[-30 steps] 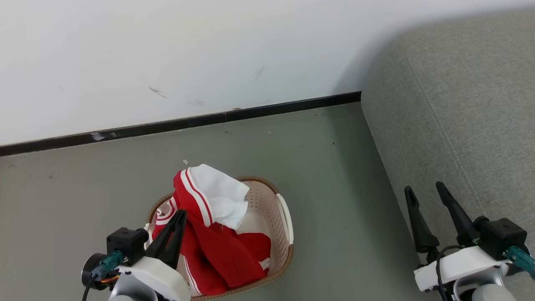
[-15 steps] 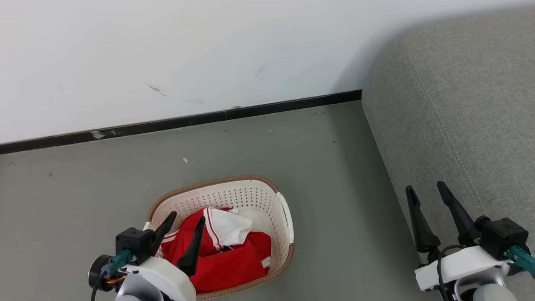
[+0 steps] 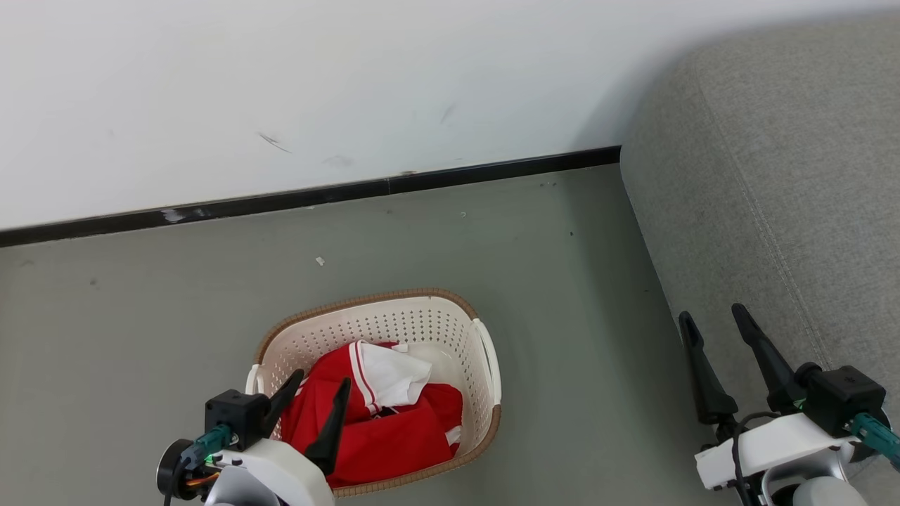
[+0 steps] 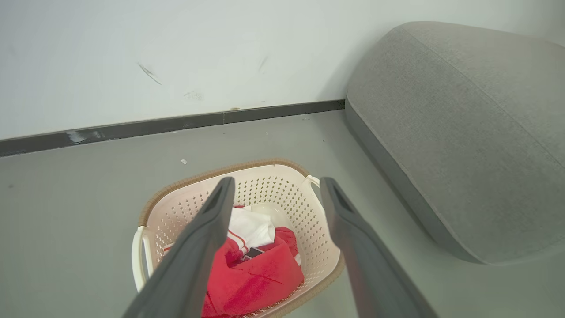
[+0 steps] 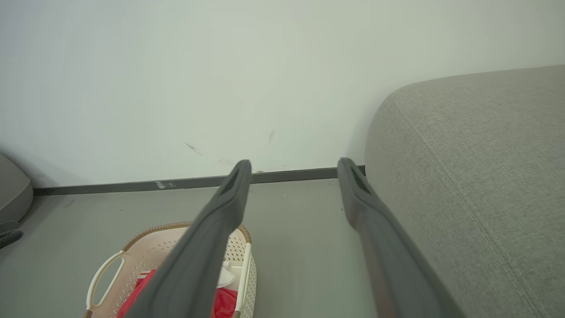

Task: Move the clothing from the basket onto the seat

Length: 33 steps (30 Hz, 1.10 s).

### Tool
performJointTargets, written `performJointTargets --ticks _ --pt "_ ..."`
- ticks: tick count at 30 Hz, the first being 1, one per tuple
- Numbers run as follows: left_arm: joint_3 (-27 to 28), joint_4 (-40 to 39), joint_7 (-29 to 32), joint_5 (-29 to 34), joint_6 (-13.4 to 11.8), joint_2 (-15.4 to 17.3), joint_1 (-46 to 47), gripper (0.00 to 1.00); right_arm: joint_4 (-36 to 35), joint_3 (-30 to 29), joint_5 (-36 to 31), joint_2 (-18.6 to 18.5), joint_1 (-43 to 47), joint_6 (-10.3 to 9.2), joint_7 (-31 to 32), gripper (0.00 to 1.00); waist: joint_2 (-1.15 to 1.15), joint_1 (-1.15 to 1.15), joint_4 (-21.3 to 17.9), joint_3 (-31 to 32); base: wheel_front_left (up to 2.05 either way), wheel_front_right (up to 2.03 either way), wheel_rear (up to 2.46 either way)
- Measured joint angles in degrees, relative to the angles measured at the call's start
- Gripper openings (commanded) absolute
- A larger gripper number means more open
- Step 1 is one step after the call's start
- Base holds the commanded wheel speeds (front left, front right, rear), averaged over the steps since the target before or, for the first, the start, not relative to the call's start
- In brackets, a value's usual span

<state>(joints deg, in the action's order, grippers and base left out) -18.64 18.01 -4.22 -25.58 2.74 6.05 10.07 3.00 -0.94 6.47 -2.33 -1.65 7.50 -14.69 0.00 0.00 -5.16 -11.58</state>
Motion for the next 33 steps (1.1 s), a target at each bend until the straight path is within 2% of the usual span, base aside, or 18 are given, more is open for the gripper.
performJointTargets --ticks 17,33 --pt "-2.0 3.6 2.7 0.7 0.0 -0.2 0.7 1.00 -0.6 1.6 -0.6 0.0 0.2 0.00 0.0 1.00 0.00 0.00 -0.1 -3.8 0.00 0.00 0.00" --pt "-2.6 7.3 5.7 1.9 -0.6 0.3 6.3 1.00 -3.0 2.2 -0.5 0.0 -1.0 0.00 0.0 1.00 0.00 0.00 -1.0 -11.4 0.00 0.00 0.00"
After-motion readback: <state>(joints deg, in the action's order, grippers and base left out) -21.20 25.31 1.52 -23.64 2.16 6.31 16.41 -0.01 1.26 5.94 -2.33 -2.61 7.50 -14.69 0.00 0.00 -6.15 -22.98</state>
